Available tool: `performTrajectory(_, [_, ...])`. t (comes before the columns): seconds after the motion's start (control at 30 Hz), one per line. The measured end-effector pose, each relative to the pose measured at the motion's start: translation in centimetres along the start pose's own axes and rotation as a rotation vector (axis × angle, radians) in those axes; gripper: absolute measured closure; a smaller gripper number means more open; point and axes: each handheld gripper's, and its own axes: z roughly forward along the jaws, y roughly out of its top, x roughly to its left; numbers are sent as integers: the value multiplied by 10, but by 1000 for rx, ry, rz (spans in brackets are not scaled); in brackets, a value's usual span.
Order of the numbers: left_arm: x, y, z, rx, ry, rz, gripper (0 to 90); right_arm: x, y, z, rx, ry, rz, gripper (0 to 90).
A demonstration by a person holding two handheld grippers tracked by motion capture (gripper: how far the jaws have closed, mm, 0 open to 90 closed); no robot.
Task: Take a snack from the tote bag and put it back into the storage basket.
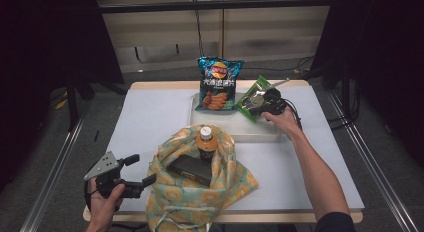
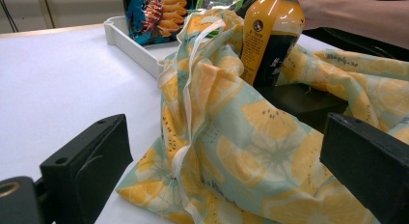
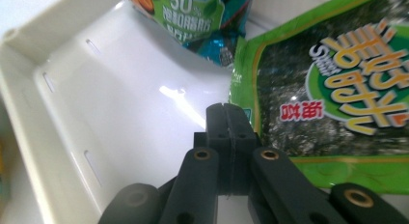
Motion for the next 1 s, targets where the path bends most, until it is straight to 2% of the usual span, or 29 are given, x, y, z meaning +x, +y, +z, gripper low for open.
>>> performTrajectory(0.13, [1, 0, 0, -2, -2, -1, 34, -3, 0, 6, 49, -11, 7, 900])
performTrajectory(0.23, [0, 0, 0, -1, 1, 1, 34, -5, 3, 6, 60, -22, 9, 900])
performTrajectory(0.33, [0, 1, -1, -10, 1, 2, 34, -8, 4, 4, 65, -32, 19, 900])
performTrajectory(0.37, [-1, 1, -2, -10, 11, 4, 34, -8, 4, 3, 57, -27, 20, 900])
performTrajectory(0.4, [-1, 1, -2, -13, 4, 0, 34, -6, 5, 3, 53, -24, 15, 900])
performTrajectory(0.5, [1, 0, -1, -3, 10, 5, 34, -3, 4, 6, 74, -7, 3, 900])
performTrajectory(0.63, [0, 0, -1, -8, -8, 4, 34, -4, 1, 10, 73, -4, 13, 900])
performTrajectory(0.73, [0, 0, -2, -15, -8, 3, 34, -8, 1, 9, 74, -18, 17, 900])
performTrajectory(0.77, [-1, 1, -2, -11, 7, -2, 34, -9, 1, 8, 81, -22, 20, 900])
performTrajectory(0.9, [1, 0, -2, -13, -7, 1, 34, -14, 1, 5, 98, -47, 37, 900])
performTrajectory(1.0, [1, 0, -2, -11, -4, 0, 34, -19, 0, 4, 89, -60, 40, 900])
